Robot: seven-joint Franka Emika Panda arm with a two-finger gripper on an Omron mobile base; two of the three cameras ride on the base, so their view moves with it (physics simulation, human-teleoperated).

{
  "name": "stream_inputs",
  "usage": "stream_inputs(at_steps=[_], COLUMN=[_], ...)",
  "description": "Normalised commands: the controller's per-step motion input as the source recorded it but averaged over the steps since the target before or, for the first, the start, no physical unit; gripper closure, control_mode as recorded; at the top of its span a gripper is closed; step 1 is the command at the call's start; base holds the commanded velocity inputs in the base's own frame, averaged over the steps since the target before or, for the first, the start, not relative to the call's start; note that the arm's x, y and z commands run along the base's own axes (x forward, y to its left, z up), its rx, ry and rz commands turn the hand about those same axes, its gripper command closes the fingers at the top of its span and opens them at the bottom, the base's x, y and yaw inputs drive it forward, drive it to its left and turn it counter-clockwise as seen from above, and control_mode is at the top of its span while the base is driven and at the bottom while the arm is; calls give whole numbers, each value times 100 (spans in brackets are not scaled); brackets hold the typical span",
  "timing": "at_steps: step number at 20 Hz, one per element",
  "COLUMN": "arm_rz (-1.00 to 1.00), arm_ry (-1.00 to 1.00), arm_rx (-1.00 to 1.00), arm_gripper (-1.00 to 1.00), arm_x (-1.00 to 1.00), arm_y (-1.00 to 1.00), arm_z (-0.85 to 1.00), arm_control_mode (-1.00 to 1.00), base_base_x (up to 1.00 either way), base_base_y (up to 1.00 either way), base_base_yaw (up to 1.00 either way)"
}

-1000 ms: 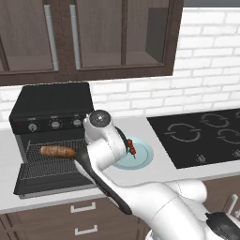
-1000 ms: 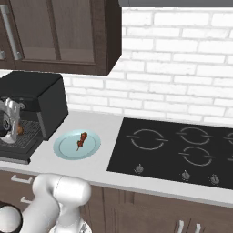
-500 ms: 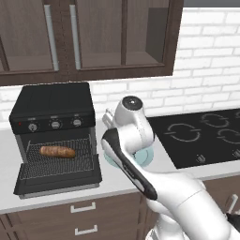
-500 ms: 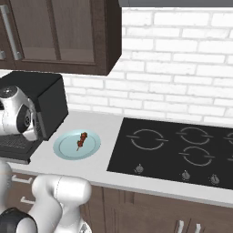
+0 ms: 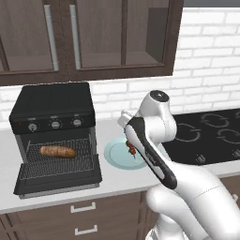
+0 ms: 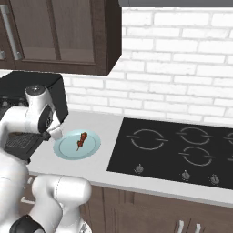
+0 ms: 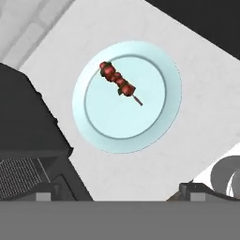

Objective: Pick up the kebab skewer and baguette bread, and place them inside the toaster oven. Close the toaster oven door and start by setting the timer.

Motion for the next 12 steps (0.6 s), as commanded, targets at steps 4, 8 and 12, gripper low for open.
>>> stream_inputs(at_steps=[4, 8, 12], arm_rz=[46, 42, 23], arm_ry=[1, 5, 8], arm_rx=[-3, -9, -18], arm_gripper=[-100, -100, -100], arm_x=[4, 8, 0], arm_y=[-52, -5, -4], arm_z=[0, 0, -2], arm_control_mode=[-100, -100, -100], base_base_x=[0, 0, 0], base_base_y=[0, 0, 0], base_base_yaw=[0, 0, 0])
